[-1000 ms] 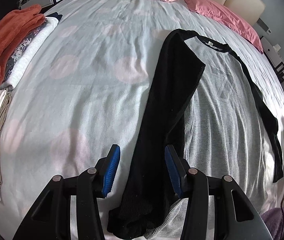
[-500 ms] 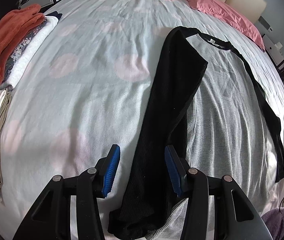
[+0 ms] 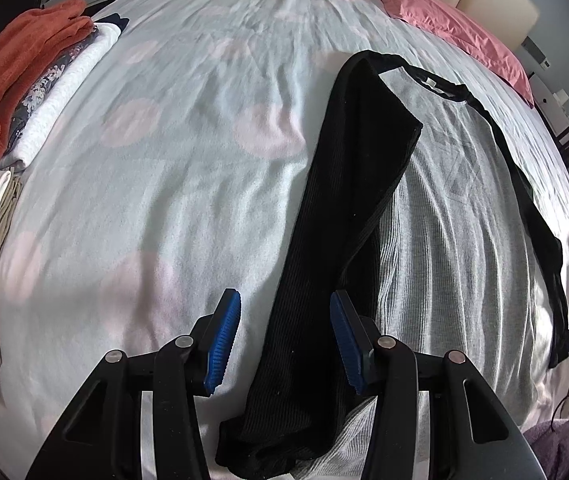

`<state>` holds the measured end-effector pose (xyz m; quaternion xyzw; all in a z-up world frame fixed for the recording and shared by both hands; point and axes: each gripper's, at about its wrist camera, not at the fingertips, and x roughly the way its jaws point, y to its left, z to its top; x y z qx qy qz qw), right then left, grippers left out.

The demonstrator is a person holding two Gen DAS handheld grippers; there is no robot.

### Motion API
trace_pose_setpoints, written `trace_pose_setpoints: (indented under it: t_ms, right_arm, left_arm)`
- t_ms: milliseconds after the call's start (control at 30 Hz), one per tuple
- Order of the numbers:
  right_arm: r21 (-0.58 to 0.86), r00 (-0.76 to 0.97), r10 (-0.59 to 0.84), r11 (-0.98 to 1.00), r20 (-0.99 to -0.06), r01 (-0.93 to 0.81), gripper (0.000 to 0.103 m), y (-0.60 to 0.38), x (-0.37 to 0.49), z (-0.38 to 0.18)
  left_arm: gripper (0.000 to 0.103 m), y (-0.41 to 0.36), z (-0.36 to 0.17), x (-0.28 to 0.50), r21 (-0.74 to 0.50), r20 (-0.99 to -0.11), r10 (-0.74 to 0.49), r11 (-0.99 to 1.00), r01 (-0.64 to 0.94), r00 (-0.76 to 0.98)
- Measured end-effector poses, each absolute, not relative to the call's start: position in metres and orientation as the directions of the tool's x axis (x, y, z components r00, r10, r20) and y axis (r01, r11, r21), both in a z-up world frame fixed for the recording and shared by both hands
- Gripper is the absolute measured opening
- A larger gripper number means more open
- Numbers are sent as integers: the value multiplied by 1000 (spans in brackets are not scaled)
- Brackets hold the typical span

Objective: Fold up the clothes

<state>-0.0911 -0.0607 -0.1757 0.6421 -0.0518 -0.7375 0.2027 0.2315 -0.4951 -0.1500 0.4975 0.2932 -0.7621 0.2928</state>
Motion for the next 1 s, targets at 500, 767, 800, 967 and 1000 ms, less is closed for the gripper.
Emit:
trace_pose_setpoints:
  t_ms: [500, 767, 800, 967, 1000]
  right_arm:
    - [18, -103, -69, -902, -992, 431, 23, -115, -73, -189]
    - [29, -155, -108, -897, -982, 442, 4, -103, -72, -151]
    - [41, -156, -124, -891, -980, 452, 4, -103, -72, -140]
    - [66, -186, -186, -855, -965, 514, 4, -111, -81, -74]
    - [70, -199, -200, -853, -959, 517, 4, -111, -85, -61]
  left_arm:
    - [49, -497, -150, 233, -181, -929, -130, -656, 733, -346]
    - [49, -503, -151, 238, -220, -924, -110, -632, 743, -367]
    - [49, -504, -152, 238, -226, -923, -105, -631, 742, -371]
    - [49, -506, -153, 235, -248, -919, -87, -628, 737, -384]
    - [49, -507, -153, 235, -252, -919, -85, -628, 736, -386]
